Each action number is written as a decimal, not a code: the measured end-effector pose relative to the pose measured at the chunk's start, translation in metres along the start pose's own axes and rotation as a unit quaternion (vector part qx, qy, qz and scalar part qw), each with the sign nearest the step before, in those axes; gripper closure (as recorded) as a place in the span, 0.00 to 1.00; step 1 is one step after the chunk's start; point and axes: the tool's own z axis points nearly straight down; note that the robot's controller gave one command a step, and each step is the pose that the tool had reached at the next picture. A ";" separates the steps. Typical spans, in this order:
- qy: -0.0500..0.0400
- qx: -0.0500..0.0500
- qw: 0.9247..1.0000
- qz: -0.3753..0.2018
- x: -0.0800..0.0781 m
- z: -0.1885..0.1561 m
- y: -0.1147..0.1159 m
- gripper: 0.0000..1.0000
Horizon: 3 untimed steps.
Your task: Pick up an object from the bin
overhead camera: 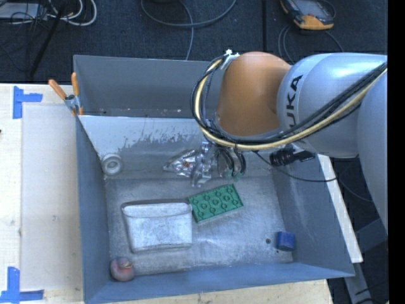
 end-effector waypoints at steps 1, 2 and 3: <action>-0.001 -0.001 1.000 -0.026 -0.018 -0.097 0.014 1.00; 0.008 0.002 0.998 0.069 0.009 -0.005 0.018 1.00; 0.001 0.001 0.999 -0.035 0.000 -0.089 -0.011 1.00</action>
Offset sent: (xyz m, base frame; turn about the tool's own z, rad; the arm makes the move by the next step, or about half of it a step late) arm 0.0166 0.0113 0.0917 -0.0536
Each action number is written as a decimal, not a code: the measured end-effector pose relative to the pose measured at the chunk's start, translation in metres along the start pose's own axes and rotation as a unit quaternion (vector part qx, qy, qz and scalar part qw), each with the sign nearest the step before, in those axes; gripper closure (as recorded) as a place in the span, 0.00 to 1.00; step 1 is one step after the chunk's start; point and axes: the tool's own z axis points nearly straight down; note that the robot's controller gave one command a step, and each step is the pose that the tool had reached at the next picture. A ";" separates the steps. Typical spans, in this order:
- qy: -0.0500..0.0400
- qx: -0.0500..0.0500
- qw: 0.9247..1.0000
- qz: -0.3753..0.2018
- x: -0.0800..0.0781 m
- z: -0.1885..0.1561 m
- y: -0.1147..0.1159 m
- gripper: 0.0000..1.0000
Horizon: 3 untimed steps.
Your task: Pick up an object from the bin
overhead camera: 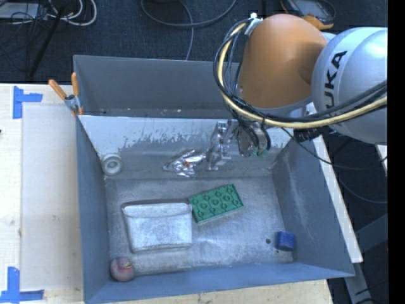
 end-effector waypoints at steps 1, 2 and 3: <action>0.008 0.001 1.000 0.021 0.010 0.110 0.000 1.00; 0.004 0.000 1.000 0.022 0.008 0.105 0.000 0.00; 0.002 -0.001 0.999 -0.044 0.002 0.197 -0.067 0.00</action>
Offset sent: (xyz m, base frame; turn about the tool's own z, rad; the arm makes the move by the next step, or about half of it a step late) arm -0.0075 0.0012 -0.1040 0.0420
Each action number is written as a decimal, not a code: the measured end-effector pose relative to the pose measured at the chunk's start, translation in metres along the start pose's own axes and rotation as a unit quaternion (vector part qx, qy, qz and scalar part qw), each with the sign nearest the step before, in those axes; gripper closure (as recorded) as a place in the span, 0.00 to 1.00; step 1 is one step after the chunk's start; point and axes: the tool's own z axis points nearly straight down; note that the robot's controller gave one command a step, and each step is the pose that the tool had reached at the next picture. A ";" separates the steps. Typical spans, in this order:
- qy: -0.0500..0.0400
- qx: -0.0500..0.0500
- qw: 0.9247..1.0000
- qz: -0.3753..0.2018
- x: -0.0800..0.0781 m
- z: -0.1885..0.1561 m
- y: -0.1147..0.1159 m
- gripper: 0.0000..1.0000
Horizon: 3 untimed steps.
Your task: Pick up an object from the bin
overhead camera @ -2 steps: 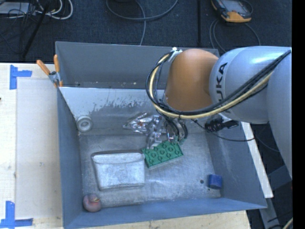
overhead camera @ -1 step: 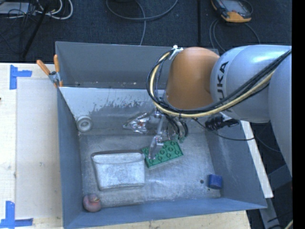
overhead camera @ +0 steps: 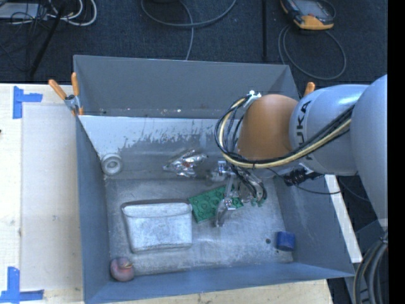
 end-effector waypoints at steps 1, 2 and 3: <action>0.000 0.000 1.000 -0.001 -0.001 -0.003 0.002 1.00; -0.002 0.001 0.990 -0.142 0.001 -0.140 0.021 1.00; 0.001 0.000 0.990 -0.141 0.002 -0.137 0.020 0.00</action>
Offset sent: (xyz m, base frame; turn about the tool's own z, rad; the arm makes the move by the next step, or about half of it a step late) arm 0.0000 0.0000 0.0000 0.0000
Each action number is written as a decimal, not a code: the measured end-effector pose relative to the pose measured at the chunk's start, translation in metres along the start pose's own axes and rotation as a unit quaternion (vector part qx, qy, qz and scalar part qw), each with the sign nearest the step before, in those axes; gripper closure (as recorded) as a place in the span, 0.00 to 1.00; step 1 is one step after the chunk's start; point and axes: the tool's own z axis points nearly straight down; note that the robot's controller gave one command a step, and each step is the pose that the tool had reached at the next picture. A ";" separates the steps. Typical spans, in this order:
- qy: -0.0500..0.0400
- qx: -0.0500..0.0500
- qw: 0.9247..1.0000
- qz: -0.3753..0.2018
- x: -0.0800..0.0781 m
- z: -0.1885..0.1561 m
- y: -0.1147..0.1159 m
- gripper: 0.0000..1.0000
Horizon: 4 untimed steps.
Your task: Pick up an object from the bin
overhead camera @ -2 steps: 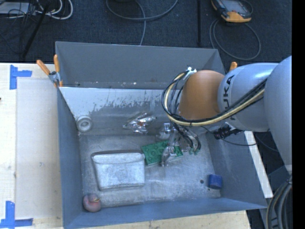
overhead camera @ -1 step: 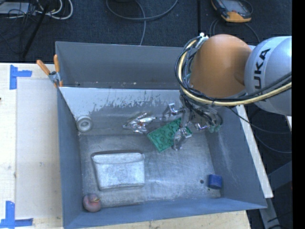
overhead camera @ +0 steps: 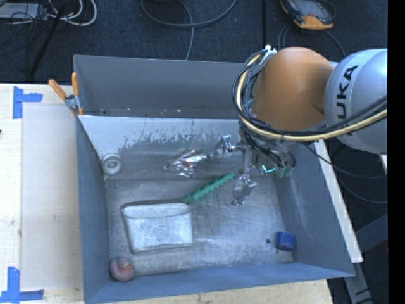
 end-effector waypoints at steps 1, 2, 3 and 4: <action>0.003 -0.001 0.996 0.089 -0.024 0.091 -0.003 0.00; -0.002 0.001 0.996 0.089 -0.022 0.138 0.019 0.00; -0.003 0.001 0.996 0.090 -0.023 0.135 0.018 1.00; -0.004 0.001 0.997 0.076 -0.009 -0.028 0.015 1.00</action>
Offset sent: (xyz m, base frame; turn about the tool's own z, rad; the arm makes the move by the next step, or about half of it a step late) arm 0.0257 0.0036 -0.0872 0.1779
